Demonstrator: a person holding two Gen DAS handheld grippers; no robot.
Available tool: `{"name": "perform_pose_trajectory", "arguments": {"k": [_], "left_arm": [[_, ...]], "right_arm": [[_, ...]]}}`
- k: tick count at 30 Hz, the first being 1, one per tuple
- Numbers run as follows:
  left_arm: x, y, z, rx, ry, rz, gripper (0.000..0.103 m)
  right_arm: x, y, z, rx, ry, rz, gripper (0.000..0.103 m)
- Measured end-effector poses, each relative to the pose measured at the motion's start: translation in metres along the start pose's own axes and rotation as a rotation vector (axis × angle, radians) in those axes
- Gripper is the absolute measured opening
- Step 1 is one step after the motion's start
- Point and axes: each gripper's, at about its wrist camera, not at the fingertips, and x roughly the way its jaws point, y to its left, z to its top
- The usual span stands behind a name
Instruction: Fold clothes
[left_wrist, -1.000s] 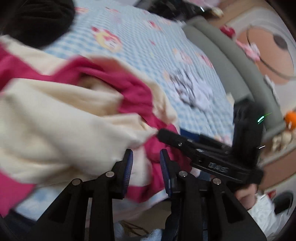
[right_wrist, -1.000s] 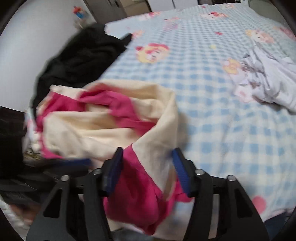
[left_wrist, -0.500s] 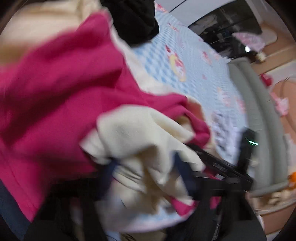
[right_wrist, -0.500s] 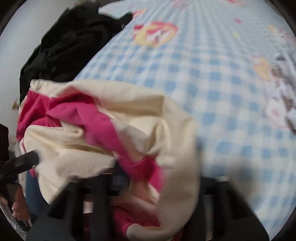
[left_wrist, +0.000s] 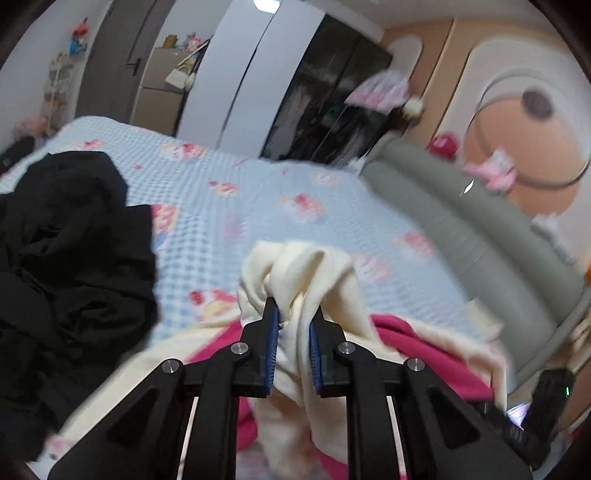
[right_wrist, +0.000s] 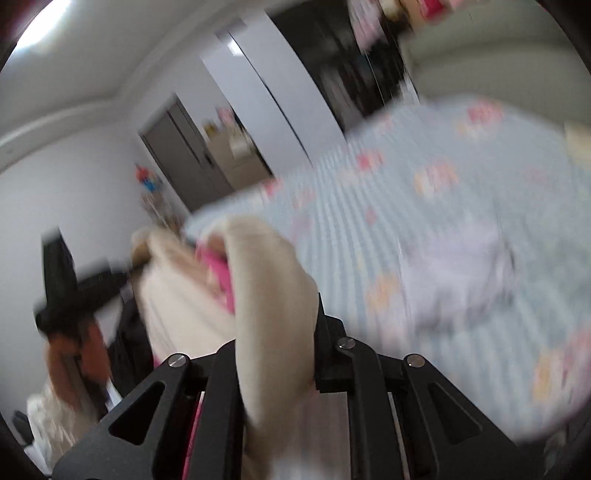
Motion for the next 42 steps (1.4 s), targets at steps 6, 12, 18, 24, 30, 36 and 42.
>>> {"name": "perform_pose_trajectory", "arguments": {"k": [6,12,18,24,30,36,42], "left_arm": [[0.043,0.029,-0.083,-0.002,0.273,0.054,0.028],[0.027,0.058,-0.164,-0.188,0.319,-0.056,0.043],[0.023,0.053,-0.214,-0.270,0.375,-0.137,0.048],[0.058,0.016,-0.244,-0.197,0.539,-0.145,0.053],[0.076,-0.009,-0.263,-0.166,0.585,-0.168,0.054],[0.060,-0.007,-0.217,-0.165,0.410,-0.125,0.006],[-0.006,0.033,-0.109,-0.194,0.088,-0.022,0.006]], "right_arm": [[0.035,-0.036,-0.074,0.033,0.285,-0.111,0.019],[0.021,-0.051,-0.075,0.004,0.230,-0.241,0.037],[0.010,-0.045,-0.058,-0.085,0.152,-0.272,0.041],[0.046,-0.045,-0.075,-0.164,0.267,-0.280,0.054],[0.091,-0.049,-0.099,-0.233,0.409,-0.306,0.052],[0.070,-0.032,-0.079,-0.195,0.349,-0.199,0.008],[0.035,-0.010,-0.050,-0.132,0.244,-0.062,0.007]]}}
